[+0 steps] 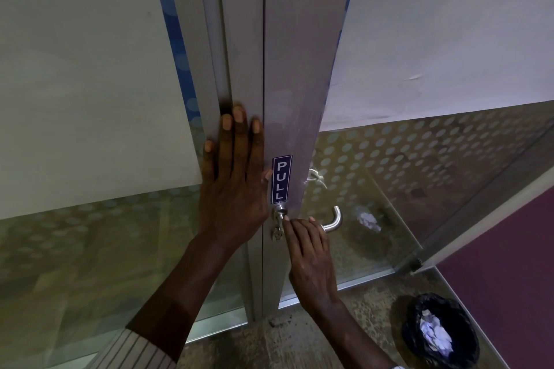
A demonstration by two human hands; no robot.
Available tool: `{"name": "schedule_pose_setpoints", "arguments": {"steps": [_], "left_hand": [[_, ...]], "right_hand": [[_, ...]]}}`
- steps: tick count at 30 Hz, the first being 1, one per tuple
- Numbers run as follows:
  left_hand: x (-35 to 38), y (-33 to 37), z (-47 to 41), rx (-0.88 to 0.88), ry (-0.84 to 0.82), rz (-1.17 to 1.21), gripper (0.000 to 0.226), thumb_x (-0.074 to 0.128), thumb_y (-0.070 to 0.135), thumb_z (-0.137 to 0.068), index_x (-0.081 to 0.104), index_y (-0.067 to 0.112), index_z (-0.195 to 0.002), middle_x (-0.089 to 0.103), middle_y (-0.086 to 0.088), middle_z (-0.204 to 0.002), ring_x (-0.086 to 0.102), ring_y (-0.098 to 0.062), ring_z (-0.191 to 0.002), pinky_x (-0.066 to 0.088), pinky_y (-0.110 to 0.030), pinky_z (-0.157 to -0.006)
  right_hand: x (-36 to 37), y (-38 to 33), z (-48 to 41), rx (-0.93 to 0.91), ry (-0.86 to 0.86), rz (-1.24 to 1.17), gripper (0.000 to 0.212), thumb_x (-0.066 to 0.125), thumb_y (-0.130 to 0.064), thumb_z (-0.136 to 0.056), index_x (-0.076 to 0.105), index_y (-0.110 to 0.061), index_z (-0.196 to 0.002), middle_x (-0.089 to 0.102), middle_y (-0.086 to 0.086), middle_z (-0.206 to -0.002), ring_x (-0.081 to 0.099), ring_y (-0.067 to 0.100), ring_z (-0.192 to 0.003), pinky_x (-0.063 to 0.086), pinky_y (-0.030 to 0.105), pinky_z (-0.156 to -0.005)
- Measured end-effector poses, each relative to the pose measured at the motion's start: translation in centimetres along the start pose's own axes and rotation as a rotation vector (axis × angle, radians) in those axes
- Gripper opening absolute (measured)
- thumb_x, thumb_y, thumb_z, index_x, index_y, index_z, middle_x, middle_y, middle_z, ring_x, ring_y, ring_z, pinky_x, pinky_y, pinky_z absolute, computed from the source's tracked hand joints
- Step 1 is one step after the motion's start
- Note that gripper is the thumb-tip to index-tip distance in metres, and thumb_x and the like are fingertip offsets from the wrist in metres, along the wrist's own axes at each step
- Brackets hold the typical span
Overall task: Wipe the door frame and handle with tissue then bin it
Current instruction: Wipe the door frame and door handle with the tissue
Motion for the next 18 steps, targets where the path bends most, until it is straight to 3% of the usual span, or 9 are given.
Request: {"name": "schedule_pose_setpoints", "arguments": {"steps": [2,5,6,8,11,14,15,18], "left_hand": [[0.0,0.0,0.0,-0.001,0.004,0.002,0.073,0.024,0.044,-0.115,-0.015,0.011,-0.168,-0.038,-0.008,-0.172,-0.033,-0.024,-0.163,-0.022,-0.043,-0.133],[0.0,0.0,0.0,0.0,0.015,0.011,0.074,0.026,0.043,-0.115,-0.015,0.011,-0.168,-0.038,-0.008,-0.172,-0.032,-0.024,-0.163,-0.022,-0.043,-0.134],[0.0,0.0,0.0,0.0,0.019,0.009,0.074,0.025,0.043,-0.116,-0.015,0.01,-0.168,-0.038,-0.008,-0.172,-0.032,-0.024,-0.163,-0.021,-0.043,-0.134],[0.0,0.1,-0.1,-0.008,0.027,0.005,0.074,0.025,0.044,-0.116,-0.014,0.009,-0.168,-0.037,-0.008,-0.173,-0.031,-0.025,-0.164,-0.02,-0.044,-0.134],[0.0,0.1,-0.1,-0.015,0.031,0.003,0.074,0.028,0.042,-0.116,-0.012,0.009,-0.168,-0.036,-0.008,-0.173,-0.031,-0.024,-0.164,-0.02,-0.044,-0.134],[0.0,0.1,-0.1,-0.013,0.031,-0.007,0.073,0.027,0.043,-0.116,-0.011,0.009,-0.169,-0.035,-0.009,-0.173,-0.03,-0.025,-0.164,-0.02,-0.044,-0.134],[0.0,0.1,-0.1,-0.011,0.028,-0.009,0.074,0.029,0.042,-0.116,-0.012,0.009,-0.169,-0.035,-0.008,-0.173,-0.03,-0.025,-0.164,-0.02,-0.044,-0.134],[-0.1,0.1,-0.2,-0.017,0.02,-0.014,0.079,0.038,0.039,-0.115,-0.013,0.01,-0.168,-0.037,-0.008,-0.172,-0.031,-0.025,-0.164,-0.02,-0.044,-0.134]], "right_hand": [[-0.1,1.6,0.7,-0.017,-0.036,0.037,0.075,0.033,0.014,-0.079,0.056,-0.001,-0.149,0.064,0.016,-0.146,0.057,0.033,-0.142,0.041,0.051,-0.123],[-0.6,4.6,1.7,0.094,-0.088,0.005,0.099,0.04,0.027,-0.067,0.037,-0.003,-0.161,0.034,0.016,-0.171,0.026,0.033,-0.162,0.027,0.048,-0.13],[-0.8,5.5,1.7,0.123,-0.104,-0.049,0.103,0.043,0.031,-0.068,0.03,-0.003,-0.164,0.025,0.015,-0.175,0.017,0.033,-0.165,0.034,0.05,-0.128],[-1.0,6.4,1.7,0.155,-0.095,-0.247,0.086,0.045,0.025,-0.087,0.025,-0.003,-0.166,0.017,0.013,-0.178,0.01,0.031,-0.166,0.048,0.053,-0.119],[-1.4,7.0,1.5,0.344,0.021,-0.655,0.059,0.043,-0.011,-0.11,0.027,-0.01,-0.166,0.021,0.0,-0.177,0.017,0.017,-0.165,0.034,0.045,-0.129],[-1.3,6.7,1.4,0.779,0.154,-1.002,0.047,0.045,-0.019,-0.114,0.041,-0.028,-0.16,0.042,-0.014,-0.166,0.039,-0.01,-0.149,0.041,0.027,-0.123],[-1.2,6.5,1.3,0.91,0.216,-1.15,0.043,0.047,-0.015,-0.113,0.049,-0.029,-0.154,0.053,-0.01,-0.16,0.049,-0.008,-0.143,0.046,0.025,-0.118],[0.1,6.6,1.1,1.186,0.344,-1.509,0.035,0.046,-0.011,-0.113,0.067,-0.013,-0.14,0.076,0.008,-0.133,0.068,0.025,-0.131,0.058,0.031,-0.101]]}}
Point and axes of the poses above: each hand's wrist, its own z-axis away from the middle knuckle, its own x-axis out of the palm, y = z × x, the point moved 5 cm from there along -z, towards the middle knuckle
